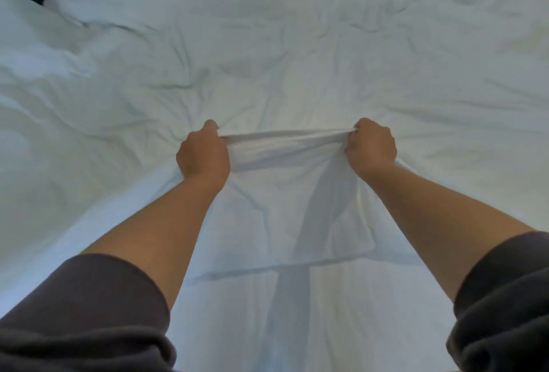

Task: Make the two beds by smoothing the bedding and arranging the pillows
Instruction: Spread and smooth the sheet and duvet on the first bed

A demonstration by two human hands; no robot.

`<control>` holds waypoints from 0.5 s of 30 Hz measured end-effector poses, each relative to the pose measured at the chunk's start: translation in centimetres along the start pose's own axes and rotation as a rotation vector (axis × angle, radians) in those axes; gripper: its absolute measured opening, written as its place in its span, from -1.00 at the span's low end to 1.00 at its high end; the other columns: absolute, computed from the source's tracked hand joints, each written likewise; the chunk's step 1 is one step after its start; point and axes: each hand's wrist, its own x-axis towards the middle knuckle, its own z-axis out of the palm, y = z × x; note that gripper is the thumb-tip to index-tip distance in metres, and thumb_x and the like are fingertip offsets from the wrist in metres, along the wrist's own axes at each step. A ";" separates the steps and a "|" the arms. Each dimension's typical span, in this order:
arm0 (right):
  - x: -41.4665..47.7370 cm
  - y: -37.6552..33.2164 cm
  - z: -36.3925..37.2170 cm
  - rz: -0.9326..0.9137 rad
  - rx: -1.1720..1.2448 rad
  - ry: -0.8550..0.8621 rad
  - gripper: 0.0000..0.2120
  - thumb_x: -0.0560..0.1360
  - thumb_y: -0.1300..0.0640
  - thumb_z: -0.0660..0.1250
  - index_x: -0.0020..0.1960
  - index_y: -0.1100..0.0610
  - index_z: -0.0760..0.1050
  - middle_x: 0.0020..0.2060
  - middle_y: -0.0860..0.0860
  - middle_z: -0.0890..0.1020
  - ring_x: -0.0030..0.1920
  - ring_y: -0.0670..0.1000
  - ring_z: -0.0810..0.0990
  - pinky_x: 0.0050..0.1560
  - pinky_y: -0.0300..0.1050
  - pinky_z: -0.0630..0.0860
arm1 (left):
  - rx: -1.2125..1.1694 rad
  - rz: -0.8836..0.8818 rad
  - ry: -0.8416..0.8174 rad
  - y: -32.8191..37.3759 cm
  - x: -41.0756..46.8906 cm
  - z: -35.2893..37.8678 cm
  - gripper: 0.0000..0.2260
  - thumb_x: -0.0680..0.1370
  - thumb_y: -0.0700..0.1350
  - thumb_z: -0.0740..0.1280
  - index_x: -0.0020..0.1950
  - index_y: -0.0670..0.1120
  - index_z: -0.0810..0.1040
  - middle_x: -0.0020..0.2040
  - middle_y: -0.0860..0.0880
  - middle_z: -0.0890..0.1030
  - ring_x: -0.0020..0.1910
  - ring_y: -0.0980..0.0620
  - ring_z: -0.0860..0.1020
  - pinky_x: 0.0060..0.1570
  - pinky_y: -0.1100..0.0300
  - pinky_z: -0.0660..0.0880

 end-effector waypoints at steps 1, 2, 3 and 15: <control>1.7 -0.2 0.5 0.004 0.104 0.050 -0.77 0.57 0.23 0.13 0.15 0.17 0.49 0.07 0.22 0.60 0.10 0.26 0.54 -0.04 -0.03 0.38 | -0.066 -0.023 0.039 0.9 1.4 0.6 -0.71 0.59 -0.28 0.09 0.24 -0.10 0.46 0.04 -0.26 0.57 0.02 -0.26 0.54 -0.16 0.05 0.31; 3.4 -0.5 1.0 -0.014 0.192 0.111 -0.76 0.58 0.22 0.13 0.17 0.17 0.48 0.06 0.24 0.60 0.10 0.27 0.54 -0.02 -0.01 0.39 | -0.121 -0.021 0.063 1.8 3.0 1.3 -0.69 0.59 -0.28 0.08 0.28 -0.09 0.42 0.06 -0.27 0.56 0.04 -0.27 0.53 -0.13 0.04 0.32; 5.0 -0.8 1.7 -0.048 0.263 0.152 -0.76 0.58 0.22 0.12 0.19 0.17 0.46 0.06 0.25 0.60 0.10 0.27 0.54 -0.01 0.01 0.39 | -0.179 -0.004 0.055 2.7 4.6 2.1 -0.67 0.59 -0.26 0.08 0.33 -0.07 0.37 0.10 -0.27 0.56 0.08 -0.26 0.52 -0.07 0.03 0.34; 3.8 6.6 19.2 -0.308 -0.398 -0.545 -0.16 0.40 -0.56 -0.07 0.48 -0.30 -0.42 0.49 -0.04 -0.46 0.49 0.25 -0.43 0.25 0.62 -0.26 | 0.225 0.220 -0.530 -2.8 2.2 20.6 -0.20 0.45 0.51 -0.07 0.50 0.21 -0.40 0.52 0.01 -0.46 0.52 -0.17 -0.37 0.34 -0.46 -0.21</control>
